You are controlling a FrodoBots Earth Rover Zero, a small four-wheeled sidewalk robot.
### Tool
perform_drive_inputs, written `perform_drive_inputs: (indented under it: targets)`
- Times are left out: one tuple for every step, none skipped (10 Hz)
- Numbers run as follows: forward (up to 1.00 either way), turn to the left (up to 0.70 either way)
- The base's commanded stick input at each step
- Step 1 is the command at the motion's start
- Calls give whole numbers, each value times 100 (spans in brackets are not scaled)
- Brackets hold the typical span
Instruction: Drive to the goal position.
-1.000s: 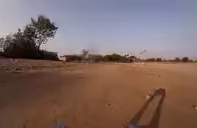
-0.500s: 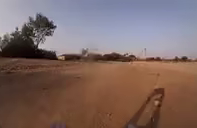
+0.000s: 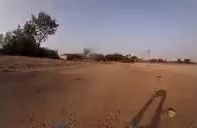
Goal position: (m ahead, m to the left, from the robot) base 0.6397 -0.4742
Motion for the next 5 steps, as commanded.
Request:
perform_drive_inputs:
  targets:
    - [63,0]
    - [63,0]
    - [63,0]
    - [63,0]
    - [63,0]
